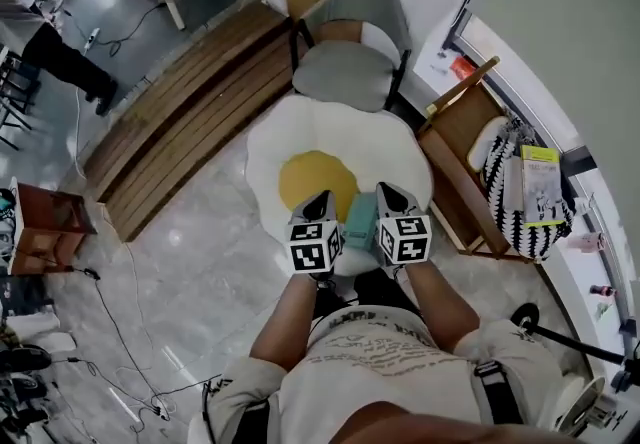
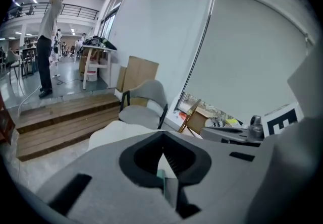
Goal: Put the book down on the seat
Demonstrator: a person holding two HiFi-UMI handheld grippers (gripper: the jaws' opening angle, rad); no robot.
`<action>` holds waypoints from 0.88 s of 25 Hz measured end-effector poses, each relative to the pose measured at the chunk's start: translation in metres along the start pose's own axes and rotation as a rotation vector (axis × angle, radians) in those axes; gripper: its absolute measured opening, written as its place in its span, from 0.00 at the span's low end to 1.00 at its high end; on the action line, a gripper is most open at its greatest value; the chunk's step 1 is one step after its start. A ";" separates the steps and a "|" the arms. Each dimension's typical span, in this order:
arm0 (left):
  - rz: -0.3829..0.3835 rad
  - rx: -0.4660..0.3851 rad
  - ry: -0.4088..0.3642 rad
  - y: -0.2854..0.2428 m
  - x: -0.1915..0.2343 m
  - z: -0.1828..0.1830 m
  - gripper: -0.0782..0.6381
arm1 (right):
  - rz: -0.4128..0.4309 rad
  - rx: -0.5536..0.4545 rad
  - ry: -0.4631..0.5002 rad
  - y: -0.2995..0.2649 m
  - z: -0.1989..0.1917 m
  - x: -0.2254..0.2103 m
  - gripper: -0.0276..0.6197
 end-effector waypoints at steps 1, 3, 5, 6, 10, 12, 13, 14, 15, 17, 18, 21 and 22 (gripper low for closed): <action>0.000 -0.020 -0.016 0.007 -0.003 0.012 0.14 | -0.002 -0.039 0.000 0.009 0.017 0.003 0.08; 0.004 -0.061 -0.047 0.023 -0.009 0.036 0.14 | -0.003 -0.114 0.009 0.026 0.050 0.009 0.08; 0.010 -0.106 -0.072 0.041 -0.013 0.059 0.14 | -0.001 -0.182 0.020 0.042 0.080 0.016 0.08; 0.016 -0.130 -0.083 0.051 -0.014 0.070 0.14 | 0.003 -0.214 0.023 0.050 0.093 0.020 0.08; 0.050 -0.229 -0.124 0.090 -0.014 0.110 0.14 | 0.031 -0.320 0.021 0.074 0.138 0.039 0.08; 0.067 -0.268 -0.144 0.106 -0.015 0.124 0.14 | 0.039 -0.353 0.015 0.082 0.152 0.044 0.08; 0.076 -0.283 -0.153 0.112 -0.015 0.128 0.14 | 0.044 -0.366 0.015 0.086 0.157 0.047 0.08; 0.088 -0.294 -0.160 0.117 -0.014 0.131 0.14 | 0.049 -0.376 0.019 0.088 0.160 0.049 0.08; 0.100 -0.301 -0.163 0.122 -0.011 0.132 0.14 | 0.054 -0.382 0.025 0.088 0.163 0.052 0.08; 0.116 -0.307 -0.154 0.130 -0.004 0.132 0.14 | 0.063 -0.385 0.038 0.087 0.166 0.060 0.08; 0.122 -0.308 -0.147 0.133 -0.001 0.132 0.14 | 0.066 -0.384 0.046 0.087 0.167 0.063 0.08; 0.135 -0.314 -0.139 0.140 0.003 0.131 0.14 | 0.070 -0.383 0.066 0.086 0.168 0.069 0.08; 0.137 -0.316 -0.139 0.142 0.003 0.131 0.14 | 0.071 -0.384 0.070 0.086 0.169 0.070 0.08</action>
Point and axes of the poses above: the fingertips, and each gripper's own axes: y backward along the fingers, x to its left, z out of its top, the point moved 2 cm from there along y, backward along the fingers, and after that the axes turned 4 degrees about x, right-handed, at the moved point
